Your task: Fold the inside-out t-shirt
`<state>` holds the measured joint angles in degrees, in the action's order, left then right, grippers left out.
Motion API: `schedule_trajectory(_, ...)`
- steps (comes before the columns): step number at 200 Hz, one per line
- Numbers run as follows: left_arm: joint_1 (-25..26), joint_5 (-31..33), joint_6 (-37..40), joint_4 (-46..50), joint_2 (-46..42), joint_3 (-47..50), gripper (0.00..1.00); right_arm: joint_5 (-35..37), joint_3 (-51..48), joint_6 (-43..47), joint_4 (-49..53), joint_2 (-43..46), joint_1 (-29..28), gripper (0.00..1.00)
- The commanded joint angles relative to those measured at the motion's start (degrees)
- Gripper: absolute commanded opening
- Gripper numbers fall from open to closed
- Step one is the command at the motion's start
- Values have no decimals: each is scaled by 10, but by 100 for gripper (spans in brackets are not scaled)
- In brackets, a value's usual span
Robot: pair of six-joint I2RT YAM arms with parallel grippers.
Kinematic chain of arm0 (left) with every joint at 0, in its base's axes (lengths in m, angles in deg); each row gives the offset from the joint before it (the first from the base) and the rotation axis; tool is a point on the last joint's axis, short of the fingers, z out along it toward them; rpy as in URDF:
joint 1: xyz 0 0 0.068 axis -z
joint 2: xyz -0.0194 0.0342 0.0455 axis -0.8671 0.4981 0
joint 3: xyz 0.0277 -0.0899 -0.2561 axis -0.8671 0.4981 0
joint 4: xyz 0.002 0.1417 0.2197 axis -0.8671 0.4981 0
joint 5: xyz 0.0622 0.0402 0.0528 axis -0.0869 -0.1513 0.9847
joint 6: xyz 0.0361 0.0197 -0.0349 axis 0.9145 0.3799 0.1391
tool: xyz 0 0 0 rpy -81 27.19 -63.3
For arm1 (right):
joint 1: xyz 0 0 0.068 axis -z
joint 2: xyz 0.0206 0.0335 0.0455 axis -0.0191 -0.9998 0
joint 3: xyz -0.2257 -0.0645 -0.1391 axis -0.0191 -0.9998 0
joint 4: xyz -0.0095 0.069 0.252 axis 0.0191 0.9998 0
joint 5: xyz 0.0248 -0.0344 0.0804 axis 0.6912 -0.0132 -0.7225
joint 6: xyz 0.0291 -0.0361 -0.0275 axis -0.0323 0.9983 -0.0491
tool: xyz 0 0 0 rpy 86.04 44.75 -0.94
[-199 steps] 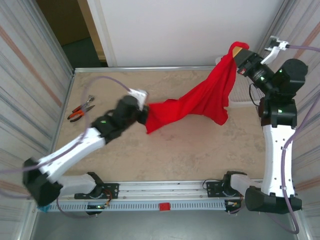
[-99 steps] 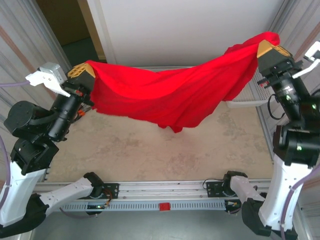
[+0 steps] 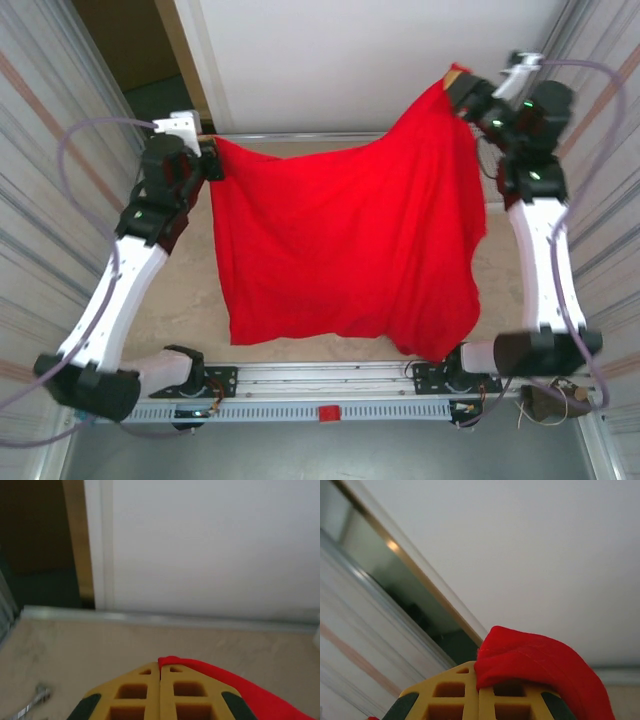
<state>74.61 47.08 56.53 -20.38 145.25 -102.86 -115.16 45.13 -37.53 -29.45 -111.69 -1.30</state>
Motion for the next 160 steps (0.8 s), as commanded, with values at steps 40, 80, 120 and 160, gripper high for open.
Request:
schedule_trajectory(40,-73,-72,15,-77,285,-94,0,94,238,122,127,-326,-56,0)
schedule_trajectory(80,-82,-83,38,-10,468,-308,42,118,610,132,307,-572,-65,66)
schedule_trajectory(120,-85,-106,14,43,453,-339,74,129,388,127,245,-427,-83,81)
schedule_trajectory(160,-85,-103,-57,43,298,-148,75,146,-23,68,114,-164,-95,82)
